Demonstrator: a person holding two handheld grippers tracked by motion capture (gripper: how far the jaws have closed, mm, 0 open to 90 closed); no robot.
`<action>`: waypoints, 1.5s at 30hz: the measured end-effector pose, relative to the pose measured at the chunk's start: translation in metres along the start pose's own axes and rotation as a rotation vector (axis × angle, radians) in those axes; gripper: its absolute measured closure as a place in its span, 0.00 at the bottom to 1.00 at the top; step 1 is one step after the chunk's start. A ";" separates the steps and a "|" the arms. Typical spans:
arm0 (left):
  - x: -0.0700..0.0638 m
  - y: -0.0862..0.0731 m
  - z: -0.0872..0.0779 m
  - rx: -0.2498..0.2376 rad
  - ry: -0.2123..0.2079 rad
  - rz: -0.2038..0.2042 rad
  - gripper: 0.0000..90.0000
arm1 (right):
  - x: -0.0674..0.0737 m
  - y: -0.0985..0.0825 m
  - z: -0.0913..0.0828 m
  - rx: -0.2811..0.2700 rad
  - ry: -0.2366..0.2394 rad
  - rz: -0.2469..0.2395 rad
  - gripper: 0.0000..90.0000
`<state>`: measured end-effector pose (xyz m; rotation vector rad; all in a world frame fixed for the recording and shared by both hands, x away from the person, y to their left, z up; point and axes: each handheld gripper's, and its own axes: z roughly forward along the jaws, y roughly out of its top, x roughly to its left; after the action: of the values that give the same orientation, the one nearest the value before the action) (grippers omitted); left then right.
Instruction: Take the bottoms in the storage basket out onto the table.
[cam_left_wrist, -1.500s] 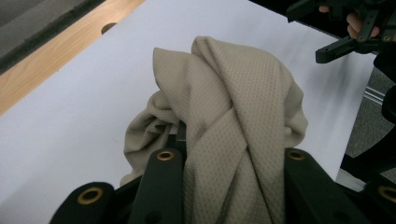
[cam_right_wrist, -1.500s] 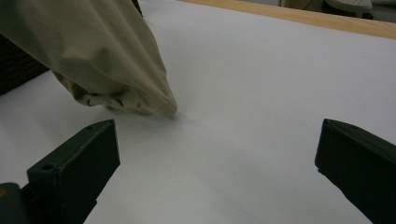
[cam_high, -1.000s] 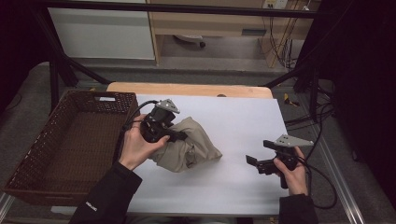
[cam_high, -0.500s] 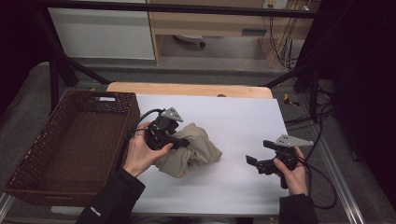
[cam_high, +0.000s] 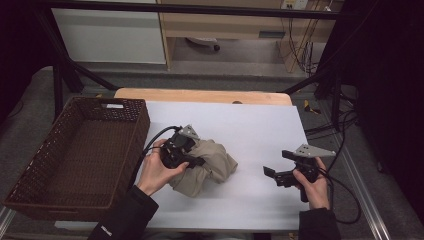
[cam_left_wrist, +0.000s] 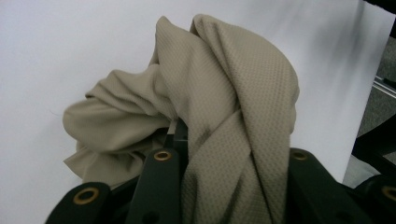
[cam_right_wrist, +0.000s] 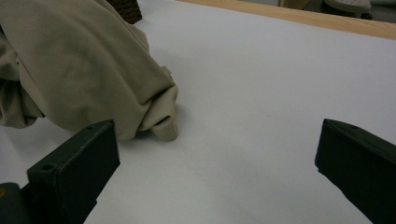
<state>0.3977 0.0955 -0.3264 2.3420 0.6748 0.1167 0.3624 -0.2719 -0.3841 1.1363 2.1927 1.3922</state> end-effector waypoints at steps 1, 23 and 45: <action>0.000 -0.001 0.002 0.004 -0.001 0.001 0.76 | 0.000 0.000 0.000 -0.001 0.000 -0.001 0.00; -0.005 -0.016 0.024 0.049 -0.014 -0.005 0.70 | 0.000 0.000 0.000 -0.003 0.001 0.001 0.00; -0.006 -0.016 0.017 0.057 0.001 -0.006 0.28 | 0.000 0.000 -0.001 -0.006 0.000 0.002 0.00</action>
<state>0.3897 0.0919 -0.3487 2.3939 0.6943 0.0974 0.3622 -0.2722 -0.3837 1.1364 2.1862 1.3989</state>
